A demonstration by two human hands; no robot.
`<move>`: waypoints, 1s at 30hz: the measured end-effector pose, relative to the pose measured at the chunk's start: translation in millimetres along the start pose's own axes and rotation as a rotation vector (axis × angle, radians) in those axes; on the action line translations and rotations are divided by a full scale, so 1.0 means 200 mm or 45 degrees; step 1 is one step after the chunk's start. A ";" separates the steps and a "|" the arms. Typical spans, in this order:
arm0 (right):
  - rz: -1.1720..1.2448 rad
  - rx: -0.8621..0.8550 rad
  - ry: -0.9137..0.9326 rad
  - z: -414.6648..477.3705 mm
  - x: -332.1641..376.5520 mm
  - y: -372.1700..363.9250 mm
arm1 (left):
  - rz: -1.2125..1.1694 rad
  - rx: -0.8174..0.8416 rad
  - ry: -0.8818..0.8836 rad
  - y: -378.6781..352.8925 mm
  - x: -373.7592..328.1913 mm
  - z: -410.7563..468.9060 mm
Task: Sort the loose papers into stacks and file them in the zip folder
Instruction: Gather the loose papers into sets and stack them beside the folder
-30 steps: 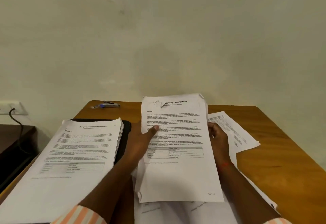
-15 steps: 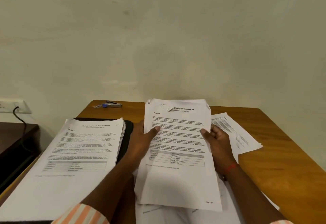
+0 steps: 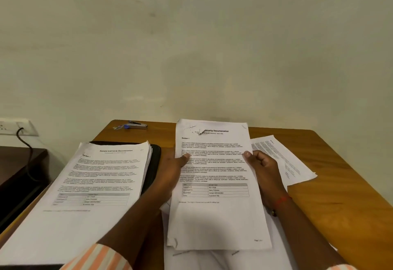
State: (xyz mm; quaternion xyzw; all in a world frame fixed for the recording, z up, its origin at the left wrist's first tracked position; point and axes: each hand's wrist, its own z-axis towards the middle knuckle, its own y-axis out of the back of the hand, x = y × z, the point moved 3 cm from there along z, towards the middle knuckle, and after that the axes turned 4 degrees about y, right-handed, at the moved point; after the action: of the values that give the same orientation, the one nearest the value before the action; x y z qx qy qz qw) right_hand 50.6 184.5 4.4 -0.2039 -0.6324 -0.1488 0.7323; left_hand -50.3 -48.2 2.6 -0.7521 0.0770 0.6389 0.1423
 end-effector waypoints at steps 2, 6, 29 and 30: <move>0.007 0.047 0.001 0.00 0.00 0.00 | -0.006 -0.023 -0.013 0.00 -0.01 0.00; -0.063 0.035 0.058 0.00 0.01 0.00 | -0.018 -0.039 -0.044 0.01 -0.01 0.00; -1.329 -0.050 0.019 0.10 -0.06 0.14 | 0.191 -0.181 0.074 0.08 0.09 0.09; -1.396 -0.049 0.030 0.09 -0.06 0.13 | 0.182 -0.182 0.082 0.08 0.10 0.09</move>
State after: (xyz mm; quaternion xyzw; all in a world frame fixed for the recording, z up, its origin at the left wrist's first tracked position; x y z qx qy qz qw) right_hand 44.9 216.0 -8.3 0.1438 -0.6350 -0.5226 0.5505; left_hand -69.3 -56.0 -20.7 -0.7730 0.0891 0.6269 0.0398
